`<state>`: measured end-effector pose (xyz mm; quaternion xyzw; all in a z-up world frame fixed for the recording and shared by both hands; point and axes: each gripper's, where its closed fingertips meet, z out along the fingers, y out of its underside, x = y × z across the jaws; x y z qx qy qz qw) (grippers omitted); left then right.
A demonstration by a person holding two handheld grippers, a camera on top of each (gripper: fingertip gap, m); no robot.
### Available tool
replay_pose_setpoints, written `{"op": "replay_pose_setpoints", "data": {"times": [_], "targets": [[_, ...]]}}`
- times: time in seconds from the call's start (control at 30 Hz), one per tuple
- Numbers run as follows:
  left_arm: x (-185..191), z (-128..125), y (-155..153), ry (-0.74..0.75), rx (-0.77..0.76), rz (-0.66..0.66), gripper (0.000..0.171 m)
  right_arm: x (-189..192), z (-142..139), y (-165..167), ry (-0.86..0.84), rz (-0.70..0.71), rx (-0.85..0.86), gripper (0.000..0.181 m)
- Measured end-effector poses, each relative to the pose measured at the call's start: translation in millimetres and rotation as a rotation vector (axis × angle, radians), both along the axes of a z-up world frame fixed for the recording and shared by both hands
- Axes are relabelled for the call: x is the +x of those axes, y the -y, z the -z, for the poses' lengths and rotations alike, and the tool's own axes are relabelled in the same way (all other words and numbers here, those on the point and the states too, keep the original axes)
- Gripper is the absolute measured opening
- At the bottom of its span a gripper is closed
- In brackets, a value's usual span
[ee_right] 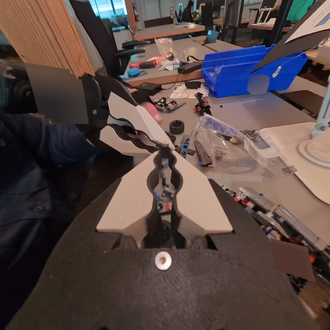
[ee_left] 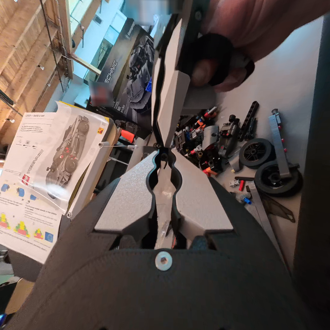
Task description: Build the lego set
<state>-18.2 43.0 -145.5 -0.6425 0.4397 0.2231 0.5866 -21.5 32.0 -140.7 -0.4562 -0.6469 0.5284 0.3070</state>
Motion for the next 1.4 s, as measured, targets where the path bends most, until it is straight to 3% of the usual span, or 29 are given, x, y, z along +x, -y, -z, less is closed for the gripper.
{"op": "replay_pose_setpoints", "data": {"times": [0.1, 0.17, 0.2, 0.23, 0.3, 0.43, 0.5, 0.67, 0.77, 0.9, 0.97, 1.23, 1.4], "targets": [[-3.1, 4.6, 0.5, -0.055, -0.018, -0.037, 0.005, 2.2, 0.9, -3.7, -0.001, 0.017, 0.083, 0.005], [-30.9, 3.5, 0.6, -0.077, -0.021, -0.136, 0.005, 17.0, -17.7, -19.4, -0.068, 0.036, 0.027, 0.005], [-39.8, 0.1, 3.9, 0.007, -0.042, -0.124, 0.005, 23.0, -18.4, -27.3, -0.061, 0.042, 0.022, 0.004], [-36.2, -6.9, 7.3, 0.104, -0.050, -0.069, 0.005, 23.6, -8.6, -29.3, -0.009, 0.035, 0.050, 0.004], [-24.2, -11.1, 5.3, 0.081, -0.023, -0.034, 0.005, 17.5, 15.8, -20.0, 0.099, -0.015, 0.048, 0.005], [-24.6, 5.1, 1.4, 0.120, -0.082, 0.006, 0.005, 12.5, 63.6, -12.4, 0.272, -0.033, 0.202, 0.006], [-18.5, 0.2, 5.3, 0.217, -0.094, 0.072, 0.004, 8.5, 68.8, -9.0, 0.293, -0.035, 0.217, 0.030], [-6.5, -1.4, 6.8, 0.341, -0.138, 0.147, 0.005, -0.9, 28.9, -18.5, 0.079, 0.074, 0.296, 0.037], [0.9, 2.3, 4.5, 0.385, -0.182, 0.168, 0.004, -2.1, 7.0, -12.4, -0.090, 0.114, 0.513, 0.027], [8.8, -2.6, 8.6, 0.497, -0.227, 0.244, 0.004, -7.3, 22.6, -11.2, -0.035, 0.122, 0.611, 0.027], [13.1, -6.1, 13.1, 0.553, -0.247, 0.297, 0.004, -5.5, 15.8, -9.5, -0.075, 0.130, 0.651, 0.020], [13.0, -14.2, 18.0, 0.692, -0.291, 0.364, 0.004, 1.9, 8.1, -3.2, -0.089, 0.066, 0.494, 0.004], [15.4, -16.9, 22.9, 0.631, -0.247, 0.380, 0.004, 7.9, -6.3, 1.2, -0.080, -0.032, 0.127, 0.029]]}}
